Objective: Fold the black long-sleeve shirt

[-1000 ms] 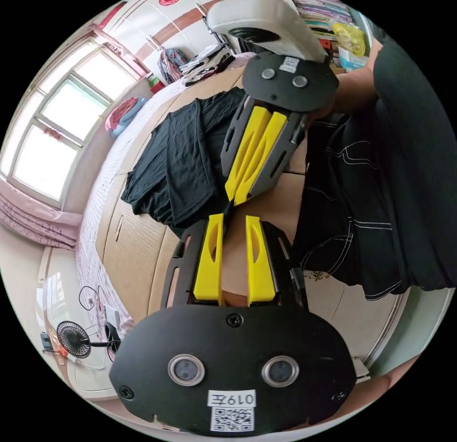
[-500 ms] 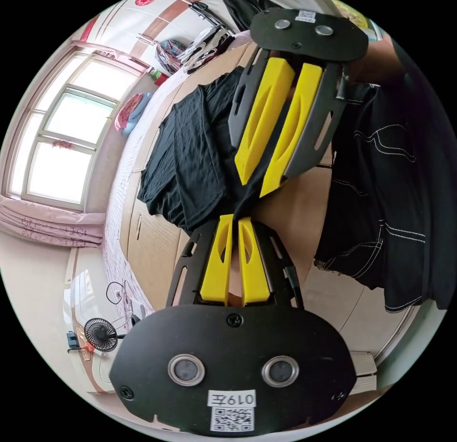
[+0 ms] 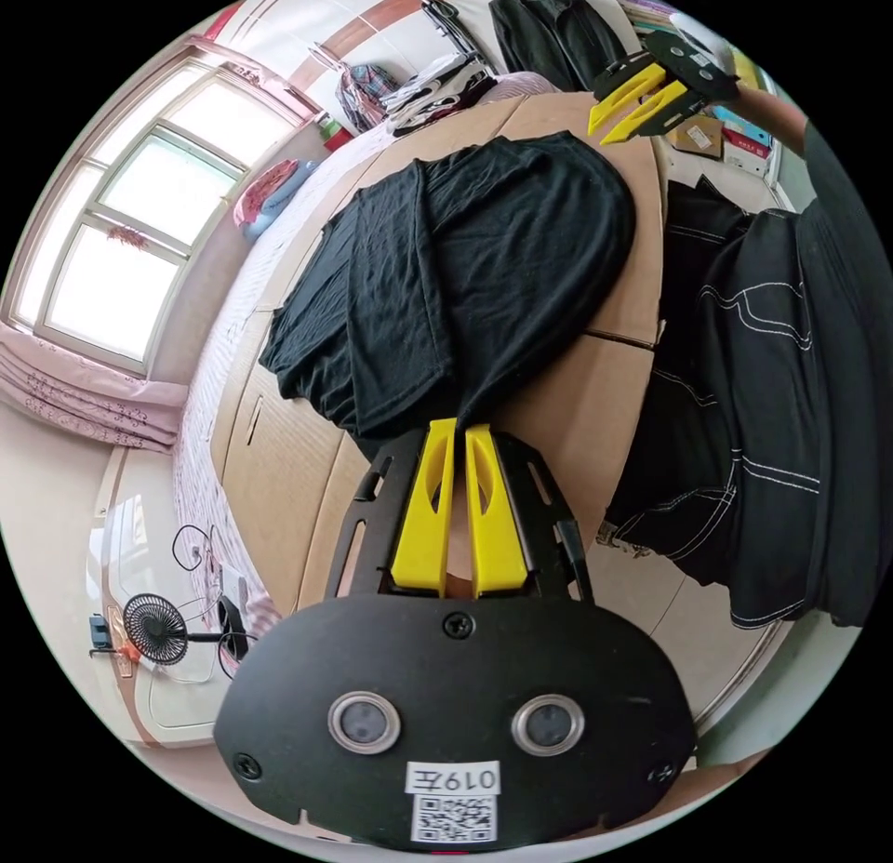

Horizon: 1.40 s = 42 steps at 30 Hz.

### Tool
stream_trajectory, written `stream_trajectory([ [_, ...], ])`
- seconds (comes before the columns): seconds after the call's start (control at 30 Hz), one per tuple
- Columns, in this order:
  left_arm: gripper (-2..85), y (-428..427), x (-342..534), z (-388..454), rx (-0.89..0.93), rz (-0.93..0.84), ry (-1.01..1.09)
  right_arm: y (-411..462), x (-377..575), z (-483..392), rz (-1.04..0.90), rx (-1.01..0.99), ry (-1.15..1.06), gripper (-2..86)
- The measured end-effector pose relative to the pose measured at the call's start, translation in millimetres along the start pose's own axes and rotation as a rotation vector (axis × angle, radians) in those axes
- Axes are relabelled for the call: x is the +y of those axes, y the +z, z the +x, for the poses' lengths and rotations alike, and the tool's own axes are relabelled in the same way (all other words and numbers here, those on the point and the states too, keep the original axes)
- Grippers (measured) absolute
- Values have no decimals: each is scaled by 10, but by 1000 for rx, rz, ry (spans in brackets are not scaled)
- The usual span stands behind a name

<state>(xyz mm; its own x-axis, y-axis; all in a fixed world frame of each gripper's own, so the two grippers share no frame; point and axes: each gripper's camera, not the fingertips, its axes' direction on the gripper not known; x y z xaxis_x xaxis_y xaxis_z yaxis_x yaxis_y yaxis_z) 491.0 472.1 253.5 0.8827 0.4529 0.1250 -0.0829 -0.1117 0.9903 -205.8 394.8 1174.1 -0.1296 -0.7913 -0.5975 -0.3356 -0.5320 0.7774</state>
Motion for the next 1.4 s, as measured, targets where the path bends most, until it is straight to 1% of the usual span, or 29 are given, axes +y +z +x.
stream_trajectory([
  [0.17, 7, -23, 2, 0, -7, -20, 4, 14, -81, -322, -67, 99, -232, 58],
  [0.2, 7, -28, 3, -5, -7, -24, 2, 2, -87, -371, -53, 104, -261, 56],
  [0.3, 7, -36, 5, -18, -6, -36, -2, -30, -123, -444, -33, 116, -321, 54],
  [0.47, 8, -38, 6, -42, -9, -48, -10, -48, -204, -460, -2, 130, -352, 58],
  [0.57, 8, -39, 26, -64, -12, -43, -19, -54, -170, -460, 8, 139, -342, 55],
  [0.7, 7, -28, 45, -82, -27, -37, -26, -37, -91, -454, -41, 186, -331, 55],
  [0.83, 6, -1, 57, -116, -36, -25, -44, -10, -100, -393, -47, 193, -290, 53],
  [1.03, 5, 41, 98, -236, -32, 16, -90, 69, -46, -352, -64, 195, -300, 1],
  [1.2, 5, 108, 46, -339, -47, 16, -76, 120, 36, -79, -78, 178, -168, -9],
  [1.3, 5, 142, -1, -418, -64, -6, -61, 65, 110, 94, -38, 202, -89, -9],
  [1.4, 6, 103, -33, -519, -103, 3, -62, 35, 174, 265, -33, 180, -39, -9],
])
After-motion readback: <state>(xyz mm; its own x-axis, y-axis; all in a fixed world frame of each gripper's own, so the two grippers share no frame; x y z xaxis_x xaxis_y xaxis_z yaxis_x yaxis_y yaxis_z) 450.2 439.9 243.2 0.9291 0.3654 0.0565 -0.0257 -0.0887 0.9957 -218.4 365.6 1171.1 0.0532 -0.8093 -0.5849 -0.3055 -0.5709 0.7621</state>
